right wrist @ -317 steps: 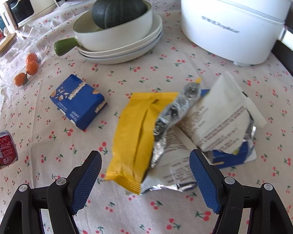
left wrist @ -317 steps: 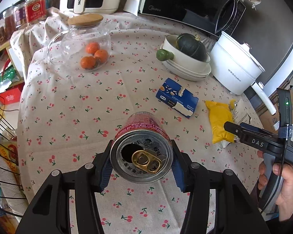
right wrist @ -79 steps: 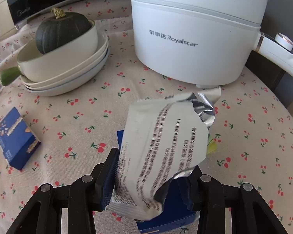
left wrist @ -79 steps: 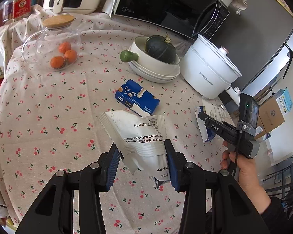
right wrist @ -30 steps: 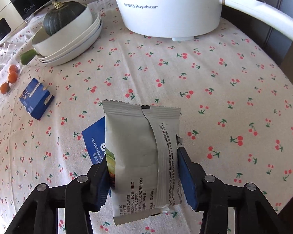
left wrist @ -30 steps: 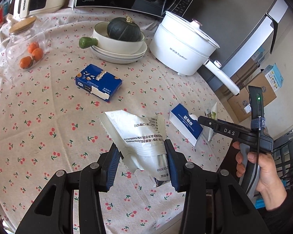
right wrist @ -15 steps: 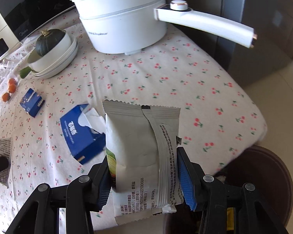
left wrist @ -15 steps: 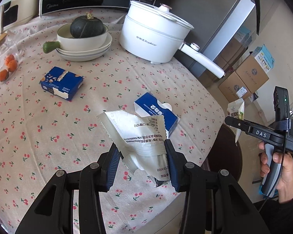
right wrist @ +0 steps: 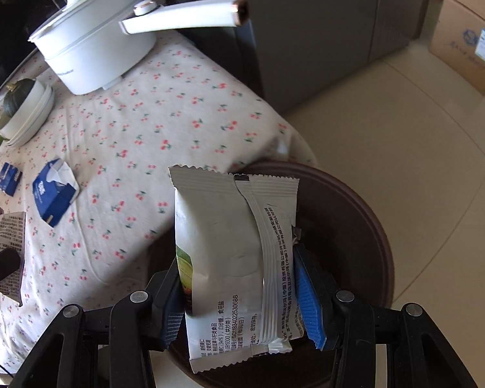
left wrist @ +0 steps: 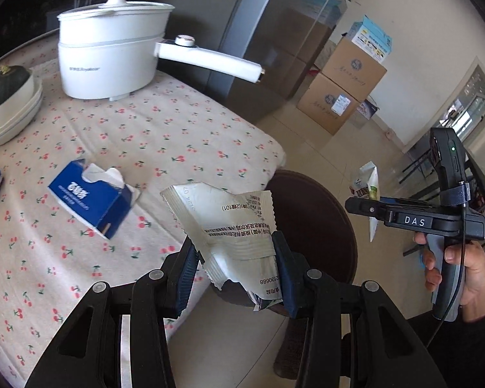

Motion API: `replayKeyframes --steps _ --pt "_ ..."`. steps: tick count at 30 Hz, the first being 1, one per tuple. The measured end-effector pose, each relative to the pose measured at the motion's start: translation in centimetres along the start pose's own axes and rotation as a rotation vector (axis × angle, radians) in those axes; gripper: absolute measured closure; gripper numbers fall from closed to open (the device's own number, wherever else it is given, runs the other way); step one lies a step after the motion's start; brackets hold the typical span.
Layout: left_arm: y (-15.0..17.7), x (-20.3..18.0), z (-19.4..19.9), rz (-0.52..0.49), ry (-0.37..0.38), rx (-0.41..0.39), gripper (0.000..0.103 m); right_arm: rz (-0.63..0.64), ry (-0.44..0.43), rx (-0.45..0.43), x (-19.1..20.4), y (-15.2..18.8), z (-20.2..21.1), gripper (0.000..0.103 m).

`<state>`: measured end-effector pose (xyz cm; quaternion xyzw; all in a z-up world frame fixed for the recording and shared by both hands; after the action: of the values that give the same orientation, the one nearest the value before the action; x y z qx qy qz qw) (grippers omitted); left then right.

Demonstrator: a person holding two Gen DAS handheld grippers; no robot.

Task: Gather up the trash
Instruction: 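Carry both white wrappers over the bin and open both tools to drop them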

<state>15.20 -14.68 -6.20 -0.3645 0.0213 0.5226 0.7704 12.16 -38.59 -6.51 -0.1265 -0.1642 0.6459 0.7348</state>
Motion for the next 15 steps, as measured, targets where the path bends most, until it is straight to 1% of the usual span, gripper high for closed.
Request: replayKeyframes --steps 5,9,10,11,12,13,15 --pt "0.3 -4.0 -5.0 -0.091 0.043 0.074 0.056 -0.012 0.039 0.039 -3.2 1.9 -1.0 0.05" --pt "0.6 -4.7 -7.3 -0.123 0.05 0.103 0.055 -0.039 0.035 0.063 -5.1 2.9 -1.5 0.05" --pt "0.6 -4.7 -7.6 -0.127 0.052 0.104 0.053 -0.042 0.034 0.063 -5.5 3.0 -1.5 0.05" --pt "0.6 -4.7 -7.8 -0.127 0.057 0.105 0.049 -0.043 0.035 0.062 -5.8 3.2 -1.4 0.05" --pt "0.6 -4.6 -7.9 -0.121 0.06 0.106 0.034 -0.044 0.036 0.062 -6.1 3.3 -1.4 0.05" --pt "0.6 -4.4 -8.0 -0.112 0.057 0.103 0.016 -0.045 0.038 0.062 -6.3 3.3 -1.4 0.05" --pt "0.5 -4.1 -7.9 -0.112 0.036 0.107 0.004 -0.049 0.04 0.061 -6.6 3.4 -1.4 0.05"
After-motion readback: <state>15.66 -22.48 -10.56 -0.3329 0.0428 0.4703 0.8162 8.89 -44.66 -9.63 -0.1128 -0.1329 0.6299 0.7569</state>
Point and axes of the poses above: each gripper's, at about its wrist camera, not at the fingertips, and z roughly against the way its jaws point, x to its left, y to its underside, the point moved 2 cm from there along -z, roughly the way its jaws point, and after that the axes turned 6 degrees about y, right-handed, at the moved point
